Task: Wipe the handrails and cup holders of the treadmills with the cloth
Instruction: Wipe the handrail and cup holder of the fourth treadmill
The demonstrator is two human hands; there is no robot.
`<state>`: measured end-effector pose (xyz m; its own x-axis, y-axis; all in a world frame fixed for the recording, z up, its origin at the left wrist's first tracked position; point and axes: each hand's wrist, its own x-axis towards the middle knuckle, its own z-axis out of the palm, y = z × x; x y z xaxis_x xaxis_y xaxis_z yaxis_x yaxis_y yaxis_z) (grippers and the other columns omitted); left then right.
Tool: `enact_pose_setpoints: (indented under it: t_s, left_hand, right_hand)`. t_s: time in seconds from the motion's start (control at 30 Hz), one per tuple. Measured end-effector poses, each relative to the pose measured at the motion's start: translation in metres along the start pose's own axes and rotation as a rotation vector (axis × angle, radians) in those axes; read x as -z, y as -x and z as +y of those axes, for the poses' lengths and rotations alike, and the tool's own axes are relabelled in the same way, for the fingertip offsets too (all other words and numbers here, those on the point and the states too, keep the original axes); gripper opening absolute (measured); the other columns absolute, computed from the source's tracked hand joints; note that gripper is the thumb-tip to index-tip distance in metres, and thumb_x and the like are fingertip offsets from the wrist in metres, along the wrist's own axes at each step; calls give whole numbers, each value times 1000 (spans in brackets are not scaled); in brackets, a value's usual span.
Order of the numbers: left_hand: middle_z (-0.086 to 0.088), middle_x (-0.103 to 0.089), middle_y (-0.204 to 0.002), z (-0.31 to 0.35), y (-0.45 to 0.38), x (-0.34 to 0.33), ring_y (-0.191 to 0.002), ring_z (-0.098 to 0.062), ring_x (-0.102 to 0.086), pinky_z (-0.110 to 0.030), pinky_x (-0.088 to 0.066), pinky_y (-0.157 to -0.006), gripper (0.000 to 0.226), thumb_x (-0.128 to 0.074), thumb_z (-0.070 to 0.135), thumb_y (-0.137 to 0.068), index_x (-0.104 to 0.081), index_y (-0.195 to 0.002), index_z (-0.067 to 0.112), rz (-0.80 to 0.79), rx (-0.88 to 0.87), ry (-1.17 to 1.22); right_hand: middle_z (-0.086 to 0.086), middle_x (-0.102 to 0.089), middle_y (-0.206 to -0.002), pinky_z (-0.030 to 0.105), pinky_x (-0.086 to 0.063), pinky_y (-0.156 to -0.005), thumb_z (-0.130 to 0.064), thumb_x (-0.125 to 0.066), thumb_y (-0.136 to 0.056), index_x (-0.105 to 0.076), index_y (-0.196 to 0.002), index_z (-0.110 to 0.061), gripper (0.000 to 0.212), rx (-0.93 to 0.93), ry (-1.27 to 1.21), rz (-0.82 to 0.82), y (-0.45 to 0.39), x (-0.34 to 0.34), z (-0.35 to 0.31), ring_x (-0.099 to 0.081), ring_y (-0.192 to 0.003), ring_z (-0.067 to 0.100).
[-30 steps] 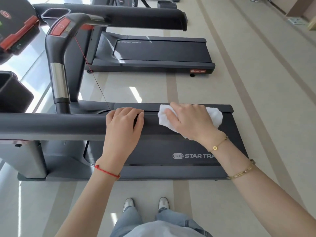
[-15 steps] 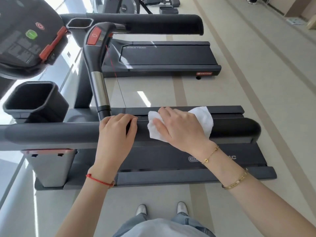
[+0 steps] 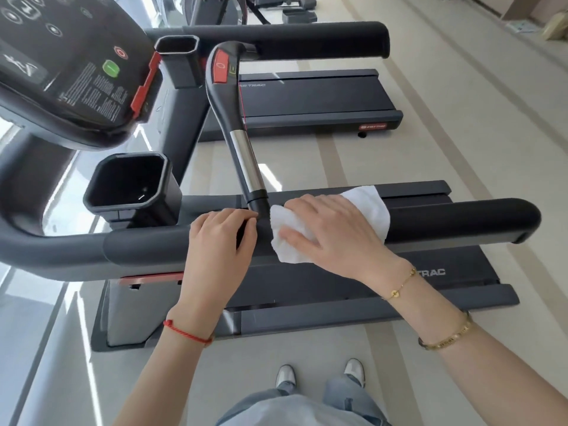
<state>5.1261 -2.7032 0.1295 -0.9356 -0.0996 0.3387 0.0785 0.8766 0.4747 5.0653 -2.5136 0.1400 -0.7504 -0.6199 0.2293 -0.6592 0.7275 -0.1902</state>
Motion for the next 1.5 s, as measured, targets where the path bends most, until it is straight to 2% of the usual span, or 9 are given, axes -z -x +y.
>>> enact_pose_setpoints:
  t_s: [0.07,0.13,0.37,0.63,0.8,0.93,1.07,1.27,1.5]
  left_hand:
    - [3,-72,-102,-2,-1,1,-96,-20,-65,-46,-43,-97,19,-55,15,-96,-72,-105,14,-15,-15,17]
    - [3,-72,-102,-2,-1,2,-97,-20,-65,-47,-43,-97,19,-54,15,-97,-71,-106,14,-24,-20,26]
    - [4,-72,-101,3,-4,1,-93,-18,-66,-47,-45,-93,20,-54,15,-96,-72,-105,15,-20,-22,30]
    - [4,-71,-104,10,-3,3,-94,-18,-64,-47,-47,-93,21,-54,15,-97,-71,-110,15,-25,-17,131]
    - [5,-68,-105,27,3,6,-83,-15,-59,-48,-50,-87,22,-55,17,-97,-69,-113,16,-16,-47,212]
    - [6,-67,-107,46,8,3,-78,-13,-54,-48,-51,-84,23,-55,18,-97,-68,-115,16,-69,-128,260]
    - [7,-67,-104,68,19,-4,-75,-9,-52,-42,-52,-82,22,-56,16,-96,-68,-114,16,-128,-247,289]
    - [7,-67,-107,105,40,-31,-57,1,-42,-39,-51,-76,20,-59,16,-94,-68,-112,17,-291,-411,330]
    - [5,-68,-106,169,64,-79,-53,2,-37,-35,-49,-68,20,-59,12,-94,-70,-110,15,-451,-544,393]
  right_hand:
    - [-11,-64,-112,33,-32,-104,-62,-36,-93,-56,-120,-27,49,-9,59,10,4,7,7,-56,-105,15]
    - [-11,-65,-110,34,-29,-107,-72,-35,-88,-58,-120,-28,59,-52,138,26,10,11,16,-57,-106,15]
    - [-5,-64,-94,39,-41,-84,-72,-26,-92,-60,-117,-22,66,-91,116,63,13,2,15,-57,-83,22]
    - [-2,-62,-102,37,-41,-81,-54,-44,-96,-60,-118,-17,47,-109,55,215,23,8,3,-54,-90,23]
    - [-10,-63,-102,30,-38,-83,-51,-63,-87,-56,-117,-25,41,-326,-69,315,52,27,-1,-53,-90,15]
    - [-13,-62,-101,28,-38,-84,-53,-60,-86,-55,-121,-31,42,-515,-120,296,97,37,-6,-53,-91,12]
    - [-13,-62,-101,33,-42,-86,-52,-58,-87,-55,-120,-36,36,-680,-150,285,145,40,-11,-53,-93,14]
    - [-15,-62,-101,37,-45,-84,-49,-61,-87,-57,-117,-36,33,-926,-197,352,218,40,-20,-54,-93,13]
    - [-14,-62,-96,36,-45,-81,-52,-57,-87,-58,-115,-33,34,-1169,-131,422,305,50,-17,-53,-89,13]
